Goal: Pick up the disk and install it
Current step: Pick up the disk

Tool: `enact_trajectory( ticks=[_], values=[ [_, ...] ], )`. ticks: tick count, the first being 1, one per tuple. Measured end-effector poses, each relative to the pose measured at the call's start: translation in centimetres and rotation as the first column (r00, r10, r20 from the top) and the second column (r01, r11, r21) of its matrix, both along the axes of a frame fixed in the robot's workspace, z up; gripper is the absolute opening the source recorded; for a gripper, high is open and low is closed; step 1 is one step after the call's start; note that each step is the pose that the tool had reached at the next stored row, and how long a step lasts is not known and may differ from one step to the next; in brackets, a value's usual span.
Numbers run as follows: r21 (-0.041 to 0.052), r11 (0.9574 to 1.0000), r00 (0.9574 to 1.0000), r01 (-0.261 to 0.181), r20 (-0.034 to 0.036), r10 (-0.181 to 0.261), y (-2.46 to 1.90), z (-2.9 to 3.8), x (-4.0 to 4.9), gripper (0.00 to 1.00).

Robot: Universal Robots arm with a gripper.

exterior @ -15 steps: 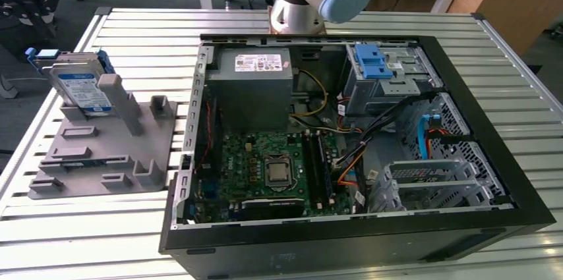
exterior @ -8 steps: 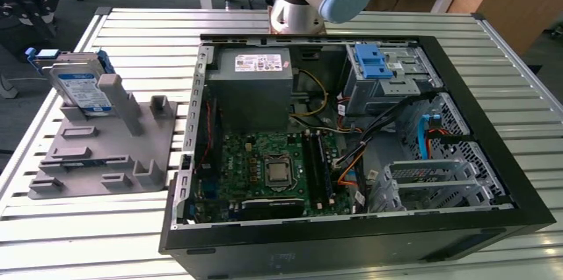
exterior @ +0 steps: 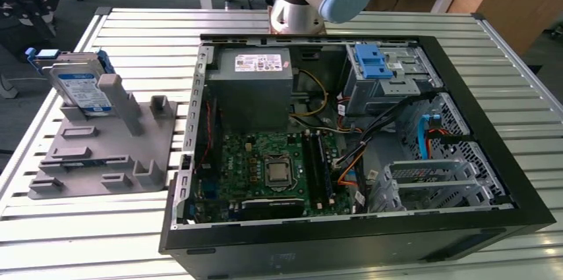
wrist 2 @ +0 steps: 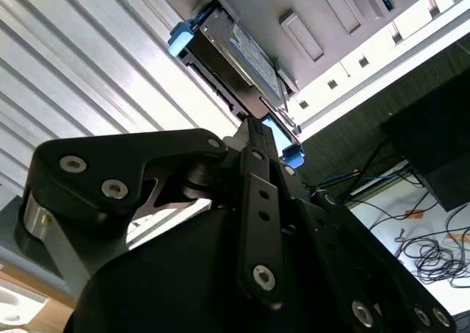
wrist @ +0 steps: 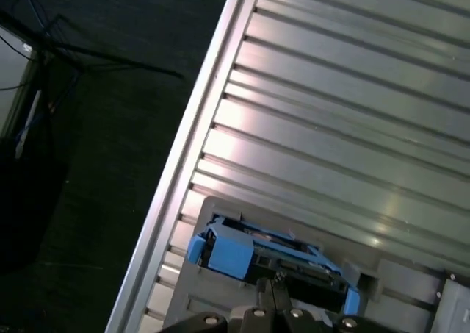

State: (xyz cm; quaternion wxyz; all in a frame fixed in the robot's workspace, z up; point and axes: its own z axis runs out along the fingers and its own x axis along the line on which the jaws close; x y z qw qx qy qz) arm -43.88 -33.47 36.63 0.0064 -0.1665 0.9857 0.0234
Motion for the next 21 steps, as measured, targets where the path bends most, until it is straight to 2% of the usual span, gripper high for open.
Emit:
enact_trajectory(
  ticks=[2, 16, 18, 21],
  values=[
    [0.0, 0.9999, 0.9999, -0.016, 0.0, 0.016, 0.0, 0.0, 0.0, 0.11],
    [0.0, 0.9998, 0.9998, -0.021, -0.0001, 0.021, 0.0, 0.0, 0.0, 0.11],
    [0.0001, 0.9991, 0.9991, -0.041, 0.0001, 0.041, 0.0, -0.01, 0.0, 0.11],
    [0.0, 0.9955, 0.9955, -0.095, 0.0, 0.095, 0.0, -0.04, 0.0, 0.11]
  ],
)
